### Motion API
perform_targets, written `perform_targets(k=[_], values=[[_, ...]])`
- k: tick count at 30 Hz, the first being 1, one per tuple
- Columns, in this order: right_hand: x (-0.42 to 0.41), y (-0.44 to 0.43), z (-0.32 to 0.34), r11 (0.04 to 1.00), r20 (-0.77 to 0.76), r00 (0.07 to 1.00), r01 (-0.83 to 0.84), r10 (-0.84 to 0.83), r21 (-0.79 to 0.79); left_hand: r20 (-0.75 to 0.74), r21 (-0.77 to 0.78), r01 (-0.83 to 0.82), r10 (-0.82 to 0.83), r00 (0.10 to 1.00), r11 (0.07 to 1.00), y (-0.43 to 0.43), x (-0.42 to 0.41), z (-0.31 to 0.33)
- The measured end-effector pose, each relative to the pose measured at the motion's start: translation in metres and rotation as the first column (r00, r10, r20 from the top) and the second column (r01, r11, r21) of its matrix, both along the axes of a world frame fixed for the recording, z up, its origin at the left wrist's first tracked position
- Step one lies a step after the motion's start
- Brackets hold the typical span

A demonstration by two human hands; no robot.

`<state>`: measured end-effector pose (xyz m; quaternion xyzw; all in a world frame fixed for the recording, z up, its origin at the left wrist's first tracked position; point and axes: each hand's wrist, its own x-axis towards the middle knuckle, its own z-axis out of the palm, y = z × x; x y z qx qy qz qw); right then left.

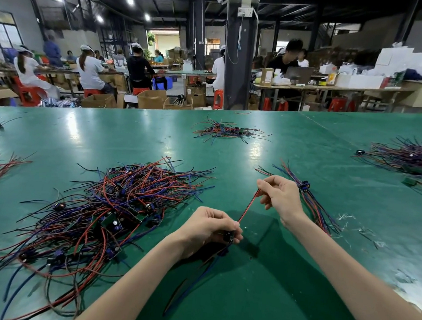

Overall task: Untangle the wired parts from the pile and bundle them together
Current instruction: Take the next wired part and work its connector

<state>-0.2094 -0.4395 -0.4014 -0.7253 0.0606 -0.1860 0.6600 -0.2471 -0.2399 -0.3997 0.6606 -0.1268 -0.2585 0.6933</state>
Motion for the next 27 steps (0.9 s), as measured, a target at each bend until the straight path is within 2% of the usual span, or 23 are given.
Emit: perform_targets(k=[3, 8, 15, 21, 27], values=[[-0.0011, 0.0011, -0.0021, 0.998, 0.025, 0.999, 0.024, -0.023, -0.049, -0.011, 0.001, 0.002, -0.002, 1.000, 1.000, -0.0002, -0.0015, 0.0004], [-0.0006, 0.0041, -0.0002, 0.996, -0.031, 0.999, 0.020, -0.018, 0.091, -0.027, -0.010, 0.012, -0.012, 1.000, 1.000, -0.0005, -0.0023, -0.0005], [-0.0023, 0.0055, 0.0011, 0.978, -0.080, 0.997, -0.005, 0.022, 0.209, -0.013, 0.000, 0.015, -0.015, 1.000, 1.000, 0.0000, -0.0013, -0.0008], [-0.0024, 0.0084, 0.0009, 0.984, -0.067, 0.996, -0.043, 0.056, 0.173, -0.023, 0.020, 0.077, -0.077, 0.997, 0.997, -0.0007, -0.0036, 0.0010], [-0.0022, 0.0073, 0.0002, 0.985, -0.062, 0.997, -0.033, 0.045, 0.172, -0.020, 0.022, 0.066, -0.066, 0.998, 0.998, -0.0008, -0.0034, 0.0011]])
